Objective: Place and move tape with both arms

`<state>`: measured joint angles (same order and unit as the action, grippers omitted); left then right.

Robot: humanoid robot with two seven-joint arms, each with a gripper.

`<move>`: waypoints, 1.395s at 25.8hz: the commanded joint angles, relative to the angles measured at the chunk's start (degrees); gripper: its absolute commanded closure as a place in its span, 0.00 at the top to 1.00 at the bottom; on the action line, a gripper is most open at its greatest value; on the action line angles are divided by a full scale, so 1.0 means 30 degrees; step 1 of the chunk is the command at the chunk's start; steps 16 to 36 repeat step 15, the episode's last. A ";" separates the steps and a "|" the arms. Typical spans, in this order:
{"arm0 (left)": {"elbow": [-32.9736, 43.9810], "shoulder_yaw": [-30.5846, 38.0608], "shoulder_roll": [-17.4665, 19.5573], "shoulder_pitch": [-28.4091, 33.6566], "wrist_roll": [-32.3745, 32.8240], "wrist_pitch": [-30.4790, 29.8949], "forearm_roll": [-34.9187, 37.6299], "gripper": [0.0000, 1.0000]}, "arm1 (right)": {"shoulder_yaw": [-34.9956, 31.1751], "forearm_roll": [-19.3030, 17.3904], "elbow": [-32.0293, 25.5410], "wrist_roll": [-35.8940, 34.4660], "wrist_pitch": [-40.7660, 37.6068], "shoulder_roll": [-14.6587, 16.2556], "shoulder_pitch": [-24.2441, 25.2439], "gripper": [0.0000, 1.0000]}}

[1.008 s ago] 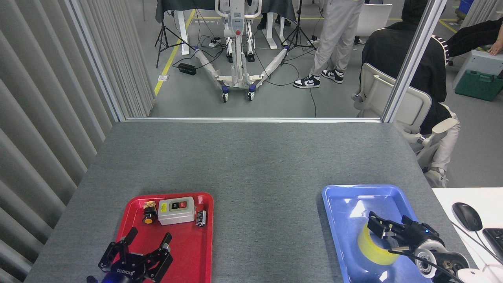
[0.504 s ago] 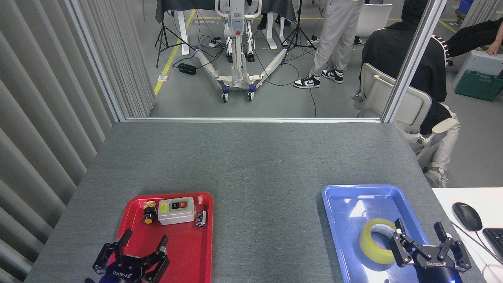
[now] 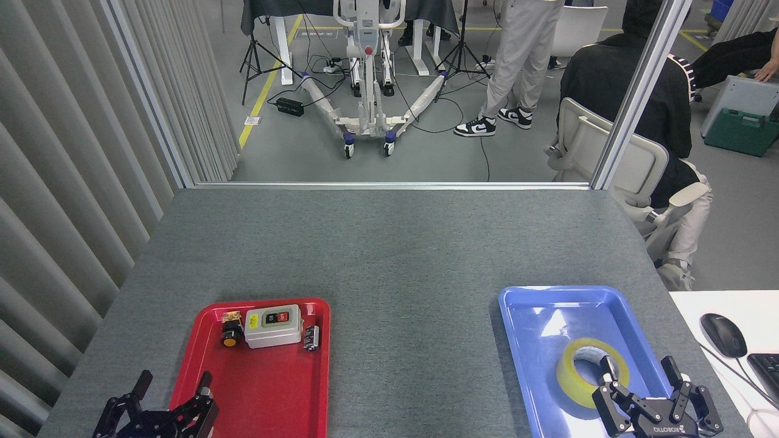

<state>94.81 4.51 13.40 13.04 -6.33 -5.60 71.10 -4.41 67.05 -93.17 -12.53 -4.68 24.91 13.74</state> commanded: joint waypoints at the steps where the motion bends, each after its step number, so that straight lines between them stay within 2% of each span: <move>1: -0.0052 -0.0215 0.0134 0.0020 0.0000 0.1133 -0.0028 1.00 | 0.0883 -0.0552 -0.0116 0.0133 0.0212 -0.0216 0.0431 1.00; 5: 0.0007 -0.0215 0.0163 0.0078 0.0029 0.1543 -0.0028 1.00 | 0.1059 -0.0698 -0.0292 0.0133 0.0798 -0.0773 0.0812 1.00; 13: 0.0153 -0.0742 -0.0101 0.0108 -0.0030 0.1660 -0.0028 1.00 | 0.1264 -0.0962 -0.0643 0.0103 0.0886 -0.0802 0.1398 1.00; 36: 0.0153 -0.0947 -0.0130 0.0078 -0.0059 0.1602 -0.0028 1.00 | 0.1264 -0.0962 -0.0643 0.0103 0.0886 -0.0744 0.1398 1.00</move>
